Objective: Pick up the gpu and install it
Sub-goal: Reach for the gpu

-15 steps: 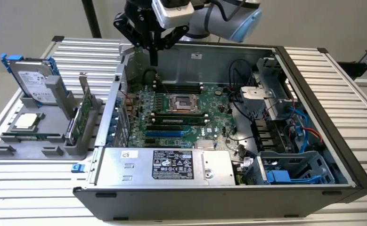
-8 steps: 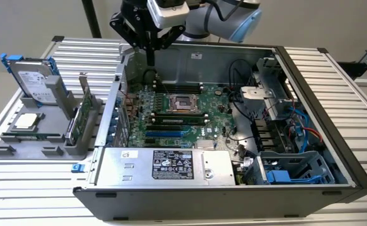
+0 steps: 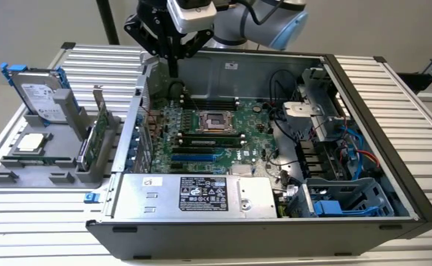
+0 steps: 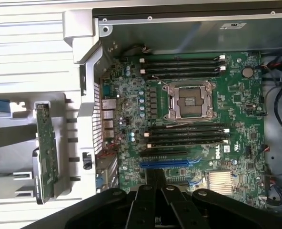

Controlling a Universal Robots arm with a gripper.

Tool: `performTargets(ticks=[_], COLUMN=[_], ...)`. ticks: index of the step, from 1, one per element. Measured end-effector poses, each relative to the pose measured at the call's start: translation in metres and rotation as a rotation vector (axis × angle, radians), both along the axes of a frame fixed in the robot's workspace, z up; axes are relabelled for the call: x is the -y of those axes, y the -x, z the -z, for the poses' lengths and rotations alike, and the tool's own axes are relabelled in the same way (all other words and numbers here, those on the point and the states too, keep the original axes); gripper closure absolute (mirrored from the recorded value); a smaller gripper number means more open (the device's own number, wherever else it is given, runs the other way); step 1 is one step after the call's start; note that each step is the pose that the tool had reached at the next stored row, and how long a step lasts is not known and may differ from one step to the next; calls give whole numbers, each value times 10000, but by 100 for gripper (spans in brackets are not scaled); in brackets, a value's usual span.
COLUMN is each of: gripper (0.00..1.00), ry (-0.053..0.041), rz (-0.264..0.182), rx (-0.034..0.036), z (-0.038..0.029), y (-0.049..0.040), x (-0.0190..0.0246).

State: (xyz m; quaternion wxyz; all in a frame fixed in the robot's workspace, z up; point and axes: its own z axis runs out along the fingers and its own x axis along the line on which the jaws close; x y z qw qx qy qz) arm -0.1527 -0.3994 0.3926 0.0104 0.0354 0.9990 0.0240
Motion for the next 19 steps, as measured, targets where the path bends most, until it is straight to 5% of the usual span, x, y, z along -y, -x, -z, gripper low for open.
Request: performTargets(ticks=[19], gripper=[100], ry=[0], rz=[0], rx=[0], z=[0], y=[196], x=[10])
